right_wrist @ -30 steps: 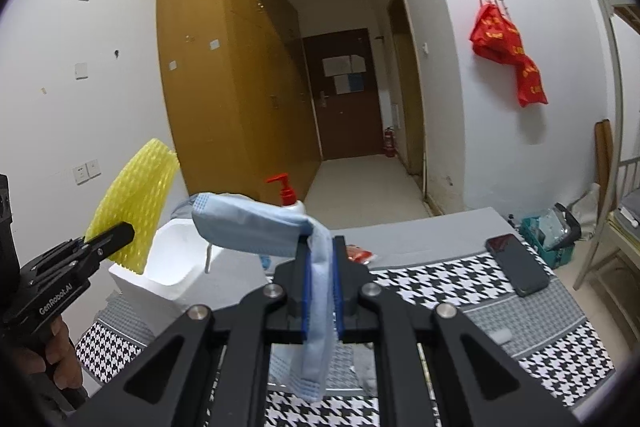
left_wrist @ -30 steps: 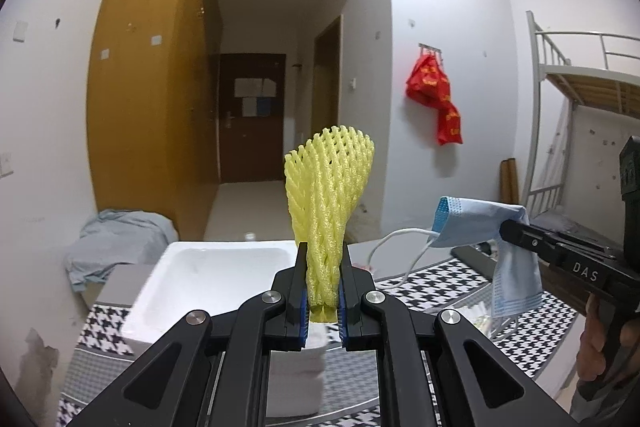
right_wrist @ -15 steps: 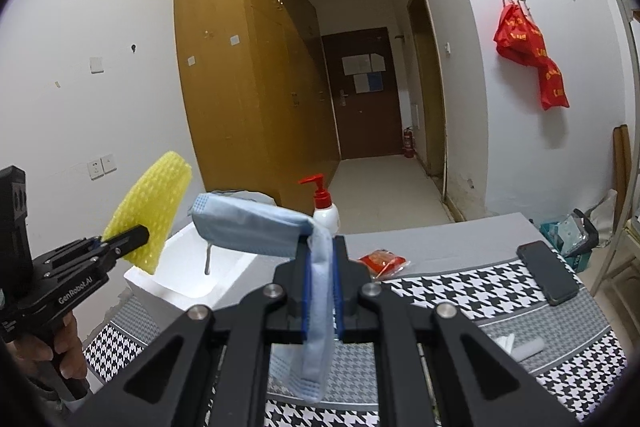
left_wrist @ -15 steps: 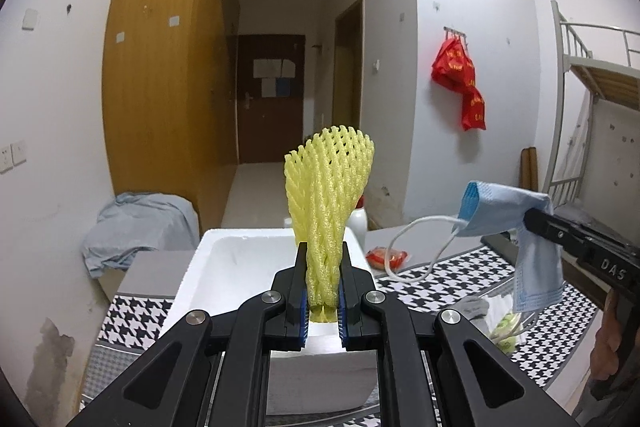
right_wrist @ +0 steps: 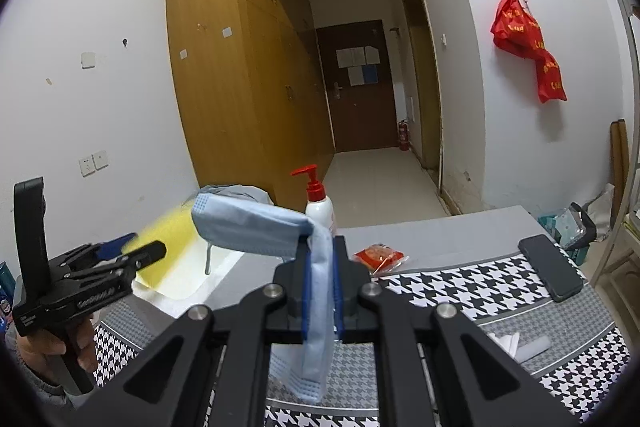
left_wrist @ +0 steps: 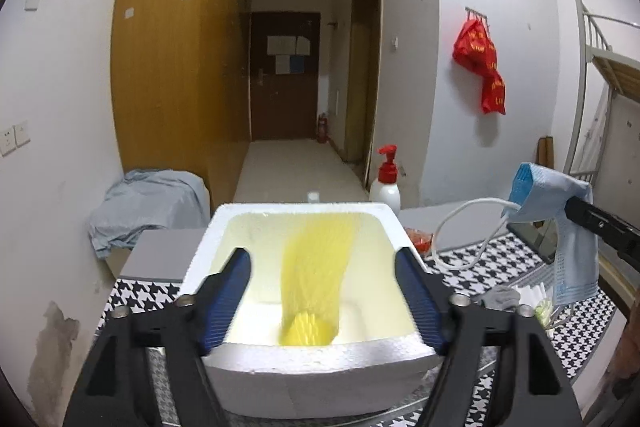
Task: Organize soft objects
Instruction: 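Carry the yellow net into the white foam box and open the left gripper, then lower the blue mask into the foam box and open the right gripper, then move both tools back toward the grey sock on the table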
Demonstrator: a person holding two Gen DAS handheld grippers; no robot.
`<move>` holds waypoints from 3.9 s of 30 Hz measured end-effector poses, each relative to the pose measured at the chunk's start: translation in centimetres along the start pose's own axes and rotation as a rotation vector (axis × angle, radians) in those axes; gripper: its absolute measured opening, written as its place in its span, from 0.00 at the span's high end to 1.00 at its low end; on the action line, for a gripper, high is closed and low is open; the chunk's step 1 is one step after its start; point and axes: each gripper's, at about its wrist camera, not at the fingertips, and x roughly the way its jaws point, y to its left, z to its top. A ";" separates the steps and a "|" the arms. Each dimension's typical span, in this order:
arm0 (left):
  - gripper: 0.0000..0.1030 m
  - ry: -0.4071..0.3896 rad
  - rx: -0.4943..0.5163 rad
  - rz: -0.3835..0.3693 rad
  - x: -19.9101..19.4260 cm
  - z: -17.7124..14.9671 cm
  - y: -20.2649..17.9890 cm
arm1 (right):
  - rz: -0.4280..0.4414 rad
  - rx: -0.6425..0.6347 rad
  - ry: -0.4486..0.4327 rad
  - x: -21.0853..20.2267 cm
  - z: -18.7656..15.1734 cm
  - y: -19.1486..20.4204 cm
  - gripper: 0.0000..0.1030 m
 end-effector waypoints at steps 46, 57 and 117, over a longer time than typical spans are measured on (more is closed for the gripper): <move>0.01 -0.139 -0.085 0.168 -5.6 -1.3 7.6 | 0.133 -0.166 0.109 8.2 1.9 11.7 0.88; 0.01 -0.139 -0.086 0.169 -5.7 -1.7 7.8 | 0.118 -0.187 0.149 9.2 1.3 12.6 0.27; 0.01 -0.220 -0.003 -0.006 -8.8 -0.6 -4.9 | 0.005 -0.165 -0.073 -4.6 -0.3 2.2 0.00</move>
